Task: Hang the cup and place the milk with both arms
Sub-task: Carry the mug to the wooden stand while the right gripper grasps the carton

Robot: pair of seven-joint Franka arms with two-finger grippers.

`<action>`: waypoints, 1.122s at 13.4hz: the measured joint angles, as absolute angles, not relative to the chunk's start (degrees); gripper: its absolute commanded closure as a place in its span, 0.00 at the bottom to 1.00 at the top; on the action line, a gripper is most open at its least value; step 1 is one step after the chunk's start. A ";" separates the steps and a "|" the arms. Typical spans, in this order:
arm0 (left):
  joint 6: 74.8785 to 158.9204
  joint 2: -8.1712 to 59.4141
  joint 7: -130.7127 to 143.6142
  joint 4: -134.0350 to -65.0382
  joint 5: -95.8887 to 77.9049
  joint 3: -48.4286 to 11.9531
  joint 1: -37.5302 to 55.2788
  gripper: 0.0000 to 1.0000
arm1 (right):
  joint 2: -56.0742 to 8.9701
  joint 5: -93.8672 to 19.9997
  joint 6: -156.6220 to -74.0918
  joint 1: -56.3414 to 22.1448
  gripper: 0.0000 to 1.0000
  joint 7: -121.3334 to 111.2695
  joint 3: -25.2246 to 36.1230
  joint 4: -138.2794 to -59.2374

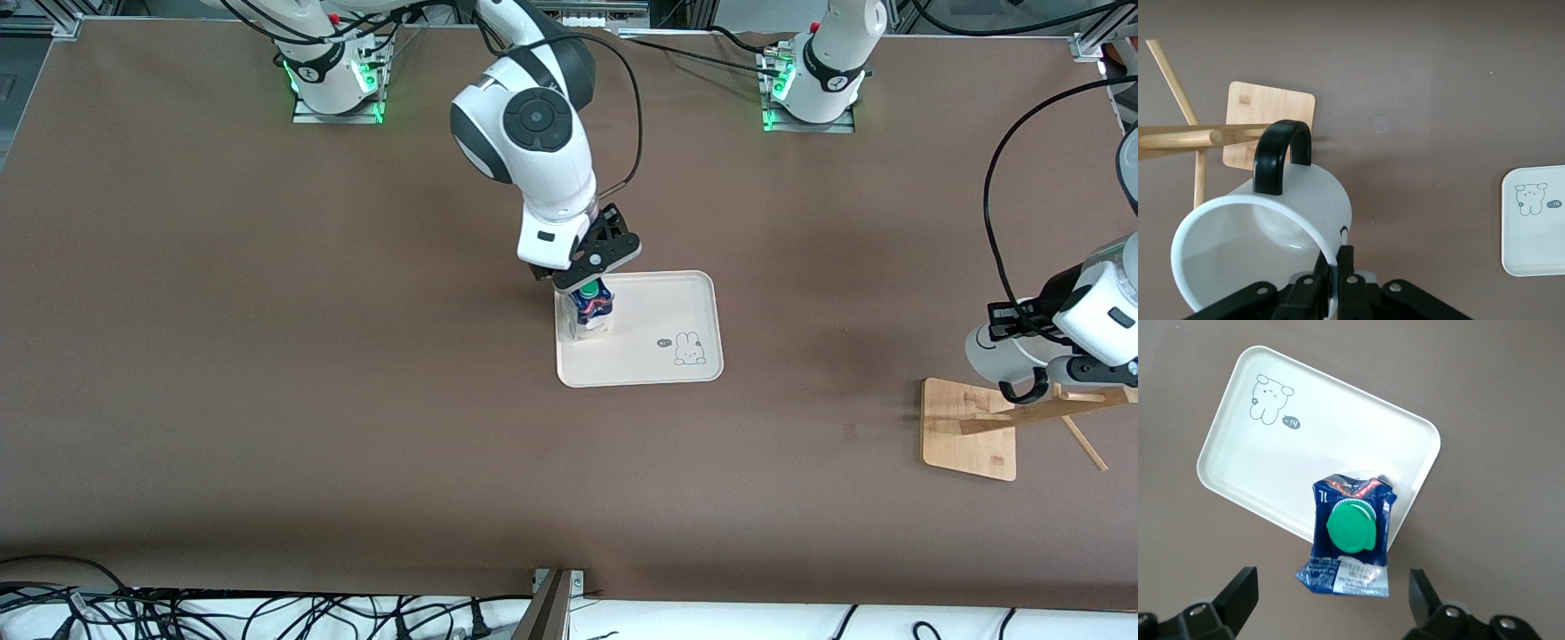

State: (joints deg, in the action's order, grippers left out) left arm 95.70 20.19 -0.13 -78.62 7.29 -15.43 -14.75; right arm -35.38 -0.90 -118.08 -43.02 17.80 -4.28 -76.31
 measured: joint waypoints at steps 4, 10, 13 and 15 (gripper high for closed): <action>95.62 21.21 -4.03 -77.91 7.29 -15.41 -16.20 1.00 | -38.06 0.73 -120.77 -43.92 0.03 18.44 -4.14 -76.27; 93.43 21.77 -5.94 -75.15 7.29 -15.26 -17.71 1.00 | -38.26 1.13 -120.82 -43.91 0.71 18.45 -3.76 -76.02; 93.03 22.38 -7.56 -74.98 7.30 -14.91 -19.22 1.00 | -38.26 1.17 -120.77 -43.87 0.71 18.45 -3.52 -75.80; 93.04 23.01 -8.12 -74.89 7.30 -14.91 -19.52 1.00 | -38.24 1.21 -120.39 -43.84 0.71 18.44 -3.11 -75.36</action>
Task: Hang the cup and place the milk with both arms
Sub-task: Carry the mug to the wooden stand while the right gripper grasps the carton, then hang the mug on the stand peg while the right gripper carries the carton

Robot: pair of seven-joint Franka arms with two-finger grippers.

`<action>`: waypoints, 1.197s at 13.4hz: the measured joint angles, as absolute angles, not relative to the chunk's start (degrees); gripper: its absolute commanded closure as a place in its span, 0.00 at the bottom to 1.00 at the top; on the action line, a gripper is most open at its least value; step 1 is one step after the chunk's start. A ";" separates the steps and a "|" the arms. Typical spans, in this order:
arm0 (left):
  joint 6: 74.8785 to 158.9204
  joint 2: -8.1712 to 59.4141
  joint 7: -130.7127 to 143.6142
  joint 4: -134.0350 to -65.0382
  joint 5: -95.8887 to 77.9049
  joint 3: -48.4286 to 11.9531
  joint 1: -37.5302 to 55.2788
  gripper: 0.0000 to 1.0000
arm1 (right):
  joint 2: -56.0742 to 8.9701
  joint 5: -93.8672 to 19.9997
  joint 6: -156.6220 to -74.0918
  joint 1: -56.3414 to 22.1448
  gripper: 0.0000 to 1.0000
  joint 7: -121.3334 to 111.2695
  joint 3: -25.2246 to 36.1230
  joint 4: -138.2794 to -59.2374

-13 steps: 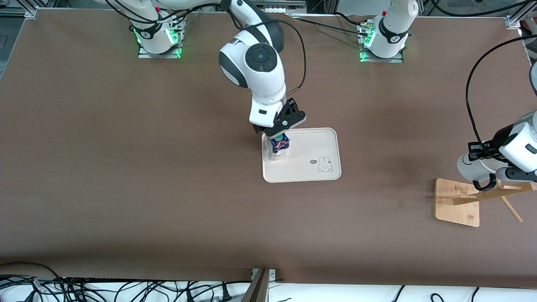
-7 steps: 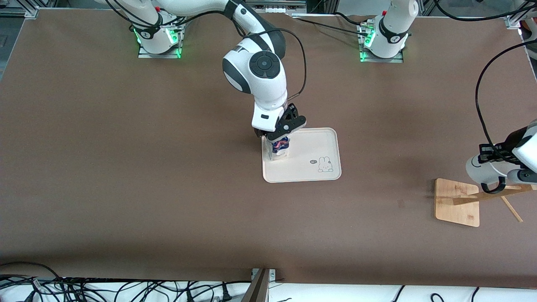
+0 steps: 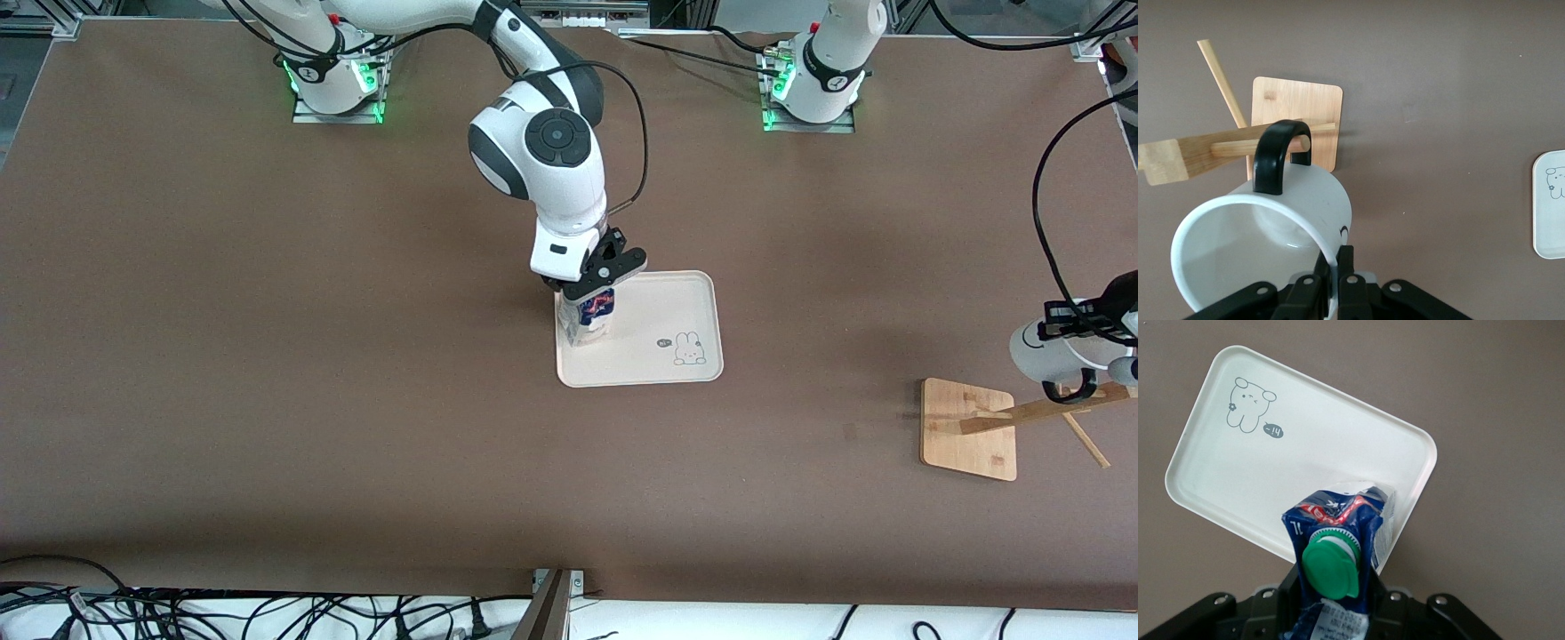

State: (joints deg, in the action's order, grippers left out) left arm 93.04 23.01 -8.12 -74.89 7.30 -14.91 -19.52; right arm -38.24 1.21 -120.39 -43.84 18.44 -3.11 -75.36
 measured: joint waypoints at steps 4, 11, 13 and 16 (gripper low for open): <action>93.01 23.17 -8.32 -74.75 7.33 -14.91 -19.49 0.00 | -37.83 1.06 -112.17 -42.35 0.71 18.44 -2.45 -69.09; 91.92 23.11 -8.50 -74.31 7.33 -15.65 -18.99 0.00 | -33.37 -12.39 -106.24 -23.70 0.69 3.28 -1.83 -69.05; 91.14 22.92 -8.37 -73.98 7.32 -16.21 -17.92 0.00 | -31.85 -14.80 -103.64 -16.43 0.68 -1.71 -1.77 -71.64; 90.85 22.63 -7.07 -73.88 7.32 -16.68 -16.00 0.00 | -30.99 -15.96 -98.70 -8.63 0.65 -5.56 -1.56 -73.91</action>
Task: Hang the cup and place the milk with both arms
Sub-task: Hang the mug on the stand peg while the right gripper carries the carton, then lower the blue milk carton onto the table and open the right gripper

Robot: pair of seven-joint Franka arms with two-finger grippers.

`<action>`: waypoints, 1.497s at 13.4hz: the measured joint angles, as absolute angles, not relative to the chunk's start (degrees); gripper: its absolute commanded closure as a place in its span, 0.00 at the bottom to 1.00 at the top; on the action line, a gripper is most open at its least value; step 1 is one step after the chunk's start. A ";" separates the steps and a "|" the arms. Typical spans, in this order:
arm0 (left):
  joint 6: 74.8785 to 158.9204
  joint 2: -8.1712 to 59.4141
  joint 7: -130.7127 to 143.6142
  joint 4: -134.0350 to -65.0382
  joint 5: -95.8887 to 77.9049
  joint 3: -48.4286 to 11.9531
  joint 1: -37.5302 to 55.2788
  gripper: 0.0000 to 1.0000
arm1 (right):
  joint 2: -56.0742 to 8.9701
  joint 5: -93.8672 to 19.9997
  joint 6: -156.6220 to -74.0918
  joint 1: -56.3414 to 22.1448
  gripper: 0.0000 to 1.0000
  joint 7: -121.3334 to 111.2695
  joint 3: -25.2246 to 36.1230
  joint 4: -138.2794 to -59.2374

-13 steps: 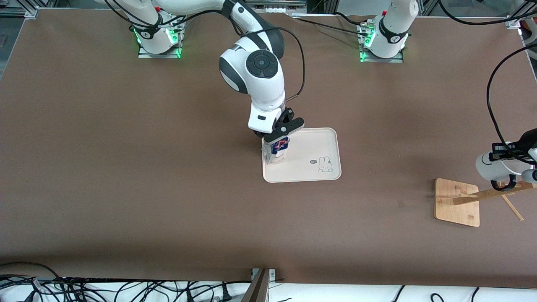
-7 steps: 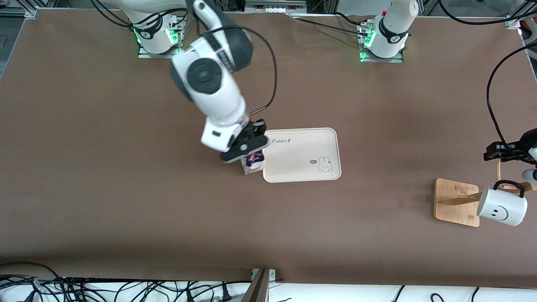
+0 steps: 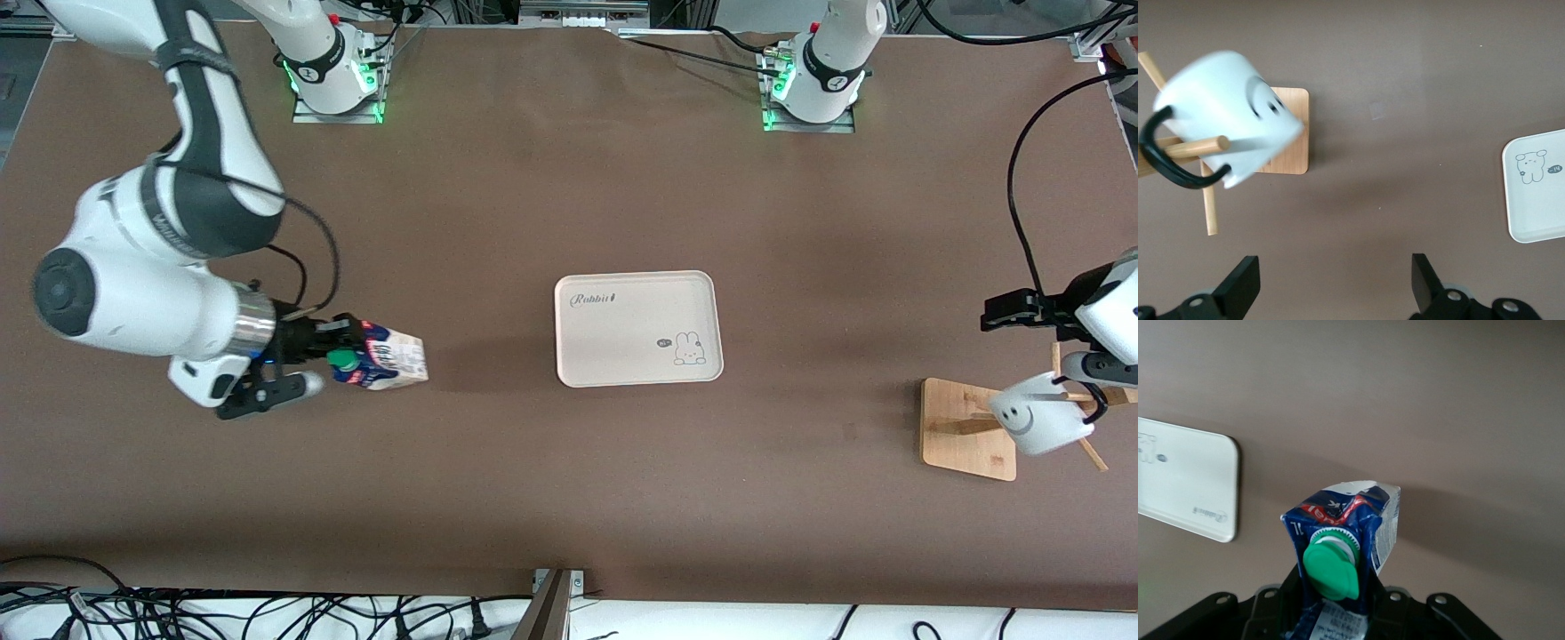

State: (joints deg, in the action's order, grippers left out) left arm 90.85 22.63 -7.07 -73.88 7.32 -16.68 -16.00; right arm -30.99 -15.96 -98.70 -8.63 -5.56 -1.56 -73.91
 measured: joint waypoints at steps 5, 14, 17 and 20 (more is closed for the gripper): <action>88.41 20.52 -5.45 -73.67 7.32 -19.04 -15.66 0.00 | -30.53 -15.95 -99.82 -6.77 0.63 -9.81 4.30 -81.49; 95.87 5.14 -5.36 -89.61 3.04 -6.47 -4.58 0.00 | -27.51 -13.13 -107.25 -7.04 0.32 -9.91 4.86 -90.78; 97.54 -3.34 -3.58 -99.52 2.98 -1.74 0.44 0.00 | -27.40 -13.13 -107.35 -7.06 0.20 -9.65 4.86 -90.94; 97.87 -5.56 -1.73 -101.81 2.97 0.74 2.45 0.00 | -27.37 -13.13 -107.37 -7.06 0.01 -9.45 4.87 -90.95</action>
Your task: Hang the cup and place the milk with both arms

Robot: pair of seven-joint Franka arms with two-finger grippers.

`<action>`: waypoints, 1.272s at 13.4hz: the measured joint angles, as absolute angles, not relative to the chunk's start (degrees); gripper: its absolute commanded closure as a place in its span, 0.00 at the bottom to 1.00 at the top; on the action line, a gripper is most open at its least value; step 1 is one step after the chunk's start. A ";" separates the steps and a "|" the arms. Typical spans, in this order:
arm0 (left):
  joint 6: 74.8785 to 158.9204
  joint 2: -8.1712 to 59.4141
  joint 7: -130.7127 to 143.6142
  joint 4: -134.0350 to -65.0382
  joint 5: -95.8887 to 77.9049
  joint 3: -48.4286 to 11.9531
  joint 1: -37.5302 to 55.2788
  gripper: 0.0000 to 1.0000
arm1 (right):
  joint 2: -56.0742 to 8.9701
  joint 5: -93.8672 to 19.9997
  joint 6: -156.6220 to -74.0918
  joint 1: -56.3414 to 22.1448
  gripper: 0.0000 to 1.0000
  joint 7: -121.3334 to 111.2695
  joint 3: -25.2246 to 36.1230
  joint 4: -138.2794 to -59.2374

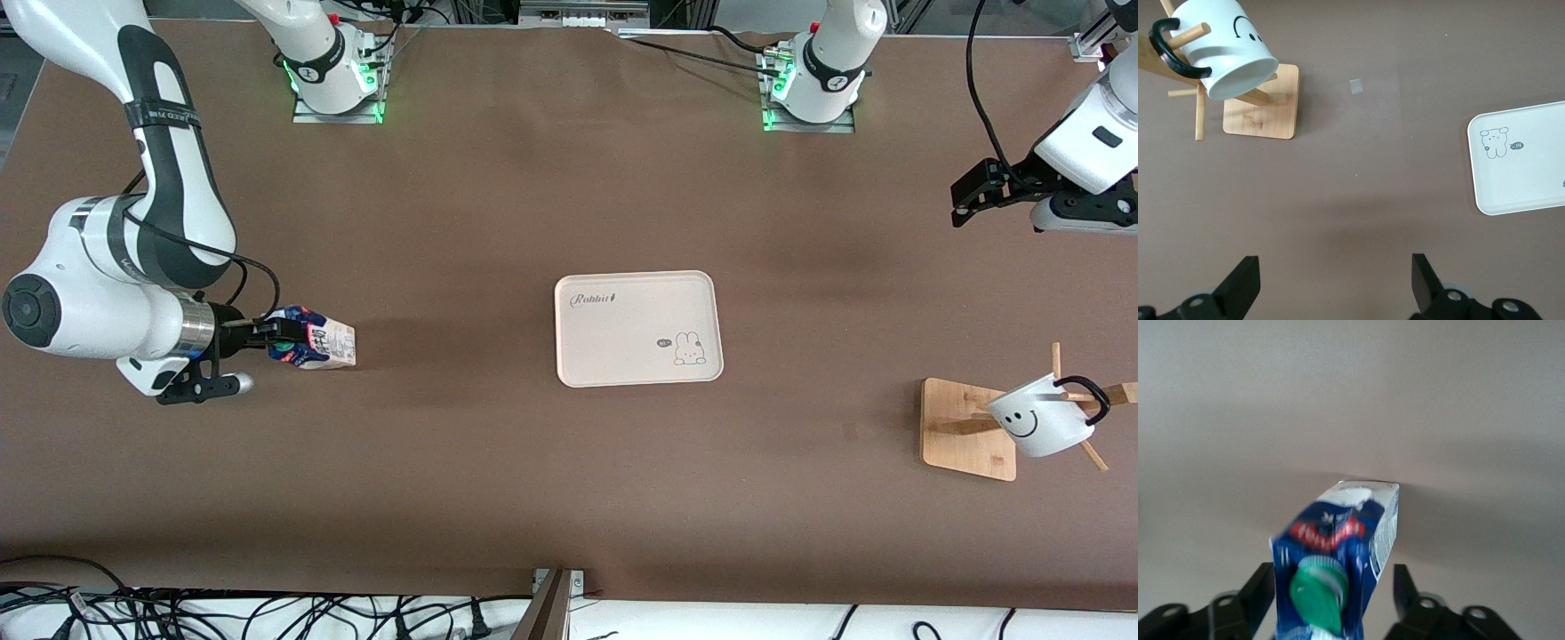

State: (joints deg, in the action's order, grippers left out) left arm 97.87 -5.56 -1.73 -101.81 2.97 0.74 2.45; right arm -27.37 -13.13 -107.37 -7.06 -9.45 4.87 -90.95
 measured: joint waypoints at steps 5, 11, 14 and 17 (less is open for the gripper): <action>96.42 -4.82 -0.14 -101.88 2.95 0.65 3.19 0.00 | -26.34 -11.81 -106.59 -7.29 0.00 -9.42 4.86 -90.23; 96.40 -4.62 -0.12 -101.71 2.95 0.75 3.11 0.00 | -25.26 -6.19 -102.22 -7.81 0.00 -9.44 4.90 -81.90; 96.16 -4.57 -0.12 -101.70 2.95 0.78 3.09 0.00 | -23.54 -6.11 -97.87 -7.80 0.00 -9.39 5.00 -78.69; 96.07 -4.56 -0.12 -101.69 2.95 0.74 3.16 0.00 | -17.89 -5.73 -91.45 -7.79 0.00 -9.12 5.17 -77.92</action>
